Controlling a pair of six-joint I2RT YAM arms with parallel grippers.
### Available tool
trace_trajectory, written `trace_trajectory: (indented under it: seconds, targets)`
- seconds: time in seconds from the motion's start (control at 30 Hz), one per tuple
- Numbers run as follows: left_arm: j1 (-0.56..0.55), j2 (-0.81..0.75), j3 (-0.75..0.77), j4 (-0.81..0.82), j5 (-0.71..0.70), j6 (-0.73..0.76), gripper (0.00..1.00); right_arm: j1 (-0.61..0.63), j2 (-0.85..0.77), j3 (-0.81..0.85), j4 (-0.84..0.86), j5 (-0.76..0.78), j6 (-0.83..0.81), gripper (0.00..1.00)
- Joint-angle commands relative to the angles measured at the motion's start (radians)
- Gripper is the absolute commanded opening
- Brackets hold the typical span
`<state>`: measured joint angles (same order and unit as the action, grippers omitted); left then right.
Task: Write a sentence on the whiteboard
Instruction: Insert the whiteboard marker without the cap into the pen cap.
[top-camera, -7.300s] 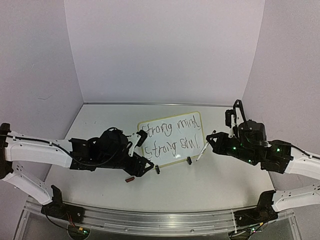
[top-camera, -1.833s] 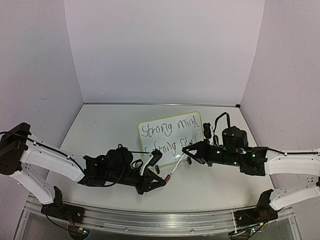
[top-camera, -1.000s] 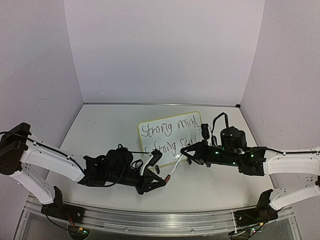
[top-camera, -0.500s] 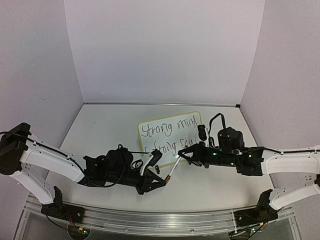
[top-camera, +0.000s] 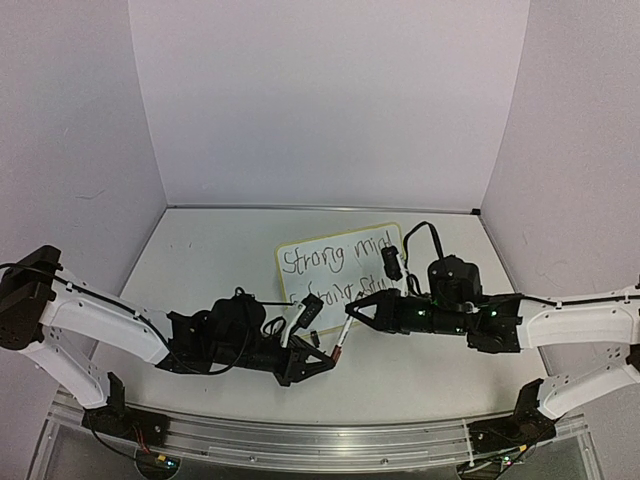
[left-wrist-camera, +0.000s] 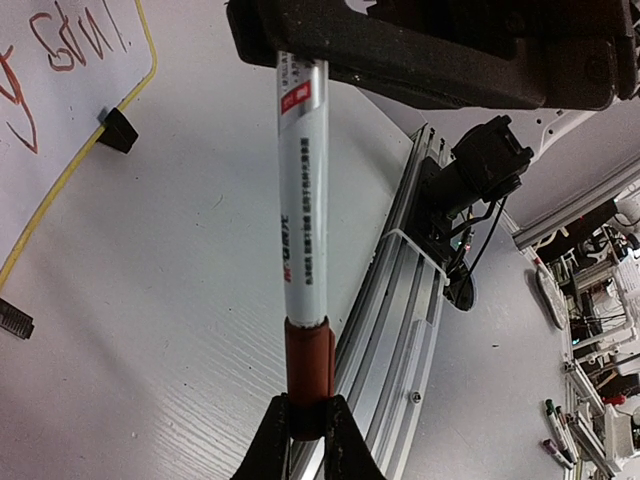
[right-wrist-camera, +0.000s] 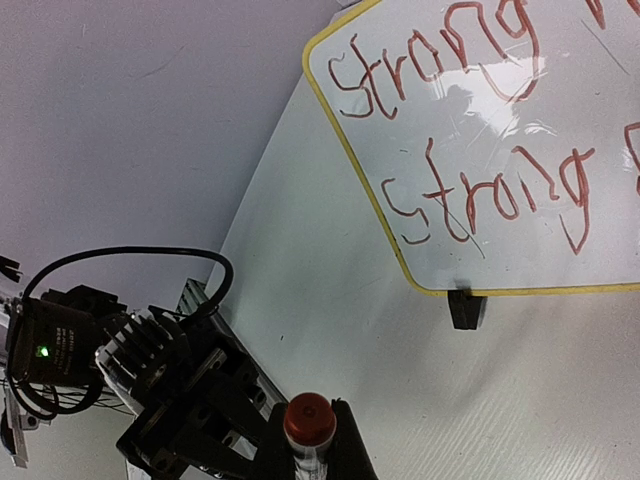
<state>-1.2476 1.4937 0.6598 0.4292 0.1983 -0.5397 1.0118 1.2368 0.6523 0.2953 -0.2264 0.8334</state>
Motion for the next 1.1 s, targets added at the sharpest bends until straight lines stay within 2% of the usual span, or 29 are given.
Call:
trace_trajectory:
  seconds: [0.0, 1.07]
  targets:
    - [0.0, -0.009, 0.035, 0.153, -0.039, -0.028, 0.0, 0.037, 0.024, 0.039, 0.045, -0.072, -0.032, 0.0]
    - [0.058, -0.073, 0.018, 0.157, -0.032, -0.042, 0.0, 0.117, 0.141, 0.067, -0.091, -0.139, -0.09, 0.0]
